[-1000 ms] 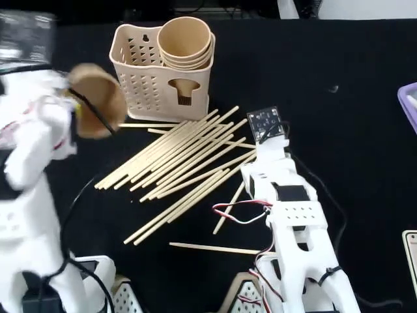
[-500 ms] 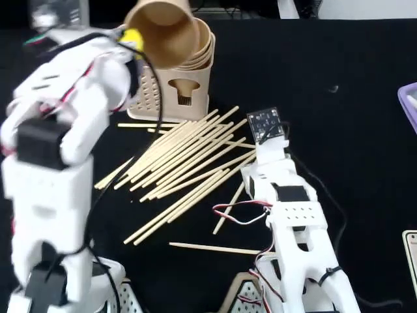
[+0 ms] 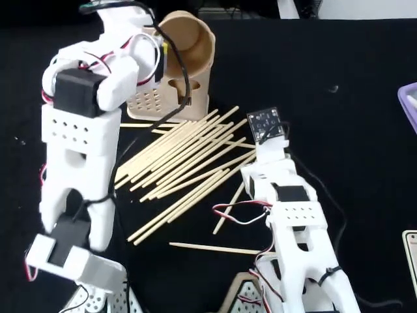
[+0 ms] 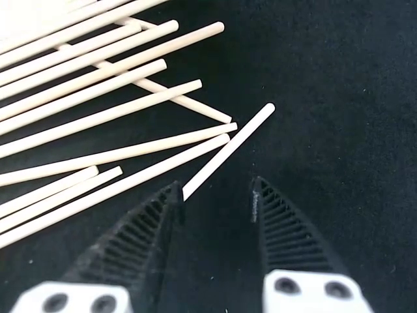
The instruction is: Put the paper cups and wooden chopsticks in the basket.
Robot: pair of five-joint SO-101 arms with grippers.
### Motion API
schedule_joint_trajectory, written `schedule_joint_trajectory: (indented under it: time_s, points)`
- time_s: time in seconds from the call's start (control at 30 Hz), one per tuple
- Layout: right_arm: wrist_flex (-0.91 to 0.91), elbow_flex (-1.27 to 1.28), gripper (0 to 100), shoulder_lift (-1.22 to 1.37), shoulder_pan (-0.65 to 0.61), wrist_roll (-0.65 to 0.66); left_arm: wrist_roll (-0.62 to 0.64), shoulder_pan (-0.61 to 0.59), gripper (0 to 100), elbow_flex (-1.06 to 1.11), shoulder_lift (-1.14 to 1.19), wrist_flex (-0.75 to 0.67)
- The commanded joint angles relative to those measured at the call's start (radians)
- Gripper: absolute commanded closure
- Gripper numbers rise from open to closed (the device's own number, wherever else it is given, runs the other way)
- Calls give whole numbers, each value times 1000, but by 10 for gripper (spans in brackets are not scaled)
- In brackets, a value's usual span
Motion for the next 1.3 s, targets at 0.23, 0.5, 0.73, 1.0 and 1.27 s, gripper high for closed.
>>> schedule_joint_trajectory:
  time_s: [0.23,0.5,0.73,1.0,1.27]
  points:
    - [-20,-7,825,-25,17,2,9,4,895,-275,236,11]
    - [-20,-7,825,-25,17,2,12,1,830,-507,359,-44]
    - [-18,-7,825,-25,18,2,26,-27,830,-512,463,-210]
    - [-20,-7,825,-25,17,2,81,-27,830,-521,457,-183]
    - [-20,-8,825,-25,17,2,77,-33,830,-521,437,-129]
